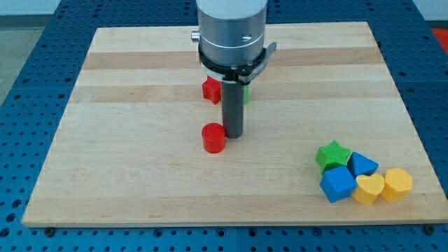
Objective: Move red circle into red star
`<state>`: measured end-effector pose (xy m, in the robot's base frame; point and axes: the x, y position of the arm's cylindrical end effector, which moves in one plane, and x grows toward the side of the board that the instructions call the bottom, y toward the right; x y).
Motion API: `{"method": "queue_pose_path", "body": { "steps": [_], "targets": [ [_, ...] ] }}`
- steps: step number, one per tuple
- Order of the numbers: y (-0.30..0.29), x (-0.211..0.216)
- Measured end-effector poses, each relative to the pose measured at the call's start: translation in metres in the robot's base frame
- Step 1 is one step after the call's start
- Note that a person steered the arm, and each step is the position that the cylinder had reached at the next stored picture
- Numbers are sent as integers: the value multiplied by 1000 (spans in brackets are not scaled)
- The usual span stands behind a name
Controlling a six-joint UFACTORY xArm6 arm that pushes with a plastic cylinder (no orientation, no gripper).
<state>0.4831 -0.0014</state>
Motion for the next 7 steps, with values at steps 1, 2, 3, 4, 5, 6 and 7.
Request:
{"method": "queue_pose_path", "body": {
  "steps": [1,2,3,4,5,6,7],
  "targets": [
    [34,42],
    [27,64],
    [-9,41],
    [-30,-5],
    [-30,-2],
    [-36,35],
    [-64,17]
  ]
}}
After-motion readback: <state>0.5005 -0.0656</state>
